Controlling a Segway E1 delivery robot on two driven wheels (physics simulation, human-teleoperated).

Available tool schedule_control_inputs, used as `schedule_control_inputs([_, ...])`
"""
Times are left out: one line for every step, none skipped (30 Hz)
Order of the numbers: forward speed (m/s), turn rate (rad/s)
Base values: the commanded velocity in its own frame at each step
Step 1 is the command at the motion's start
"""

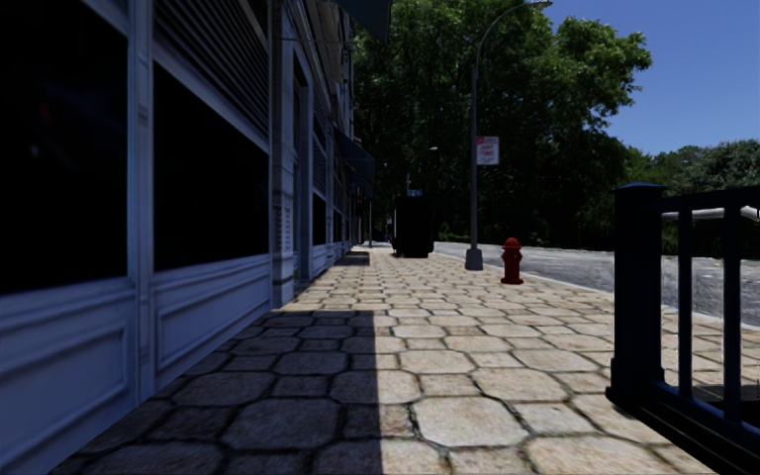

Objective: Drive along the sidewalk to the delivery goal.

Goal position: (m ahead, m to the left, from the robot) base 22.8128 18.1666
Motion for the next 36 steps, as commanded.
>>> schedule_control_inputs([2.0, 0.0])
schedule_control_inputs([2.0, 0.0])
schedule_control_inputs([2.0, 0.0])
schedule_control_inputs([2.0, 0.0])
schedule_control_inputs([2.0, 0.0])
schedule_control_inputs([2.0, 0.0])
schedule_control_inputs([2.0, 0.0])
schedule_control_inputs([2.0, 0.0])
schedule_control_inputs([2.0, 0.0])
schedule_control_inputs([2.0, 0.0])
schedule_control_inputs([2.0, 0.0])
schedule_control_inputs([2.0, 0.0])
schedule_control_inputs([2.0, 0.0])
schedule_control_inputs([2.0, 0.0])
schedule_control_inputs([2.0, 0.0])
schedule_control_inputs([2.0, 0.0])
schedule_control_inputs([2.0, 0.0])
schedule_control_inputs([2.0, 0.0])
schedule_control_inputs([2.0, 0.0])
schedule_control_inputs([2.0, 0.0])
schedule_control_inputs([2.0, 0.0])
schedule_control_inputs([2.0, 0.0])
schedule_control_inputs([2.0, 0.0])
schedule_control_inputs([2.0, 0.0])
schedule_control_inputs([2.0, 0.0])
schedule_control_inputs([2.0, 0.0])
schedule_control_inputs([2.0, 0.0])
schedule_control_inputs([2.0, 0.0])
schedule_control_inputs([2.0, 0.0])
schedule_control_inputs([2.0, 0.0])
schedule_control_inputs([2.0, 0.0])
schedule_control_inputs([2.0, 0.02])
schedule_control_inputs([2.0, 0.03])
schedule_control_inputs([2.0, 0.04])
schedule_control_inputs([2.0, 0.08])
schedule_control_inputs([2.0, 0.16])
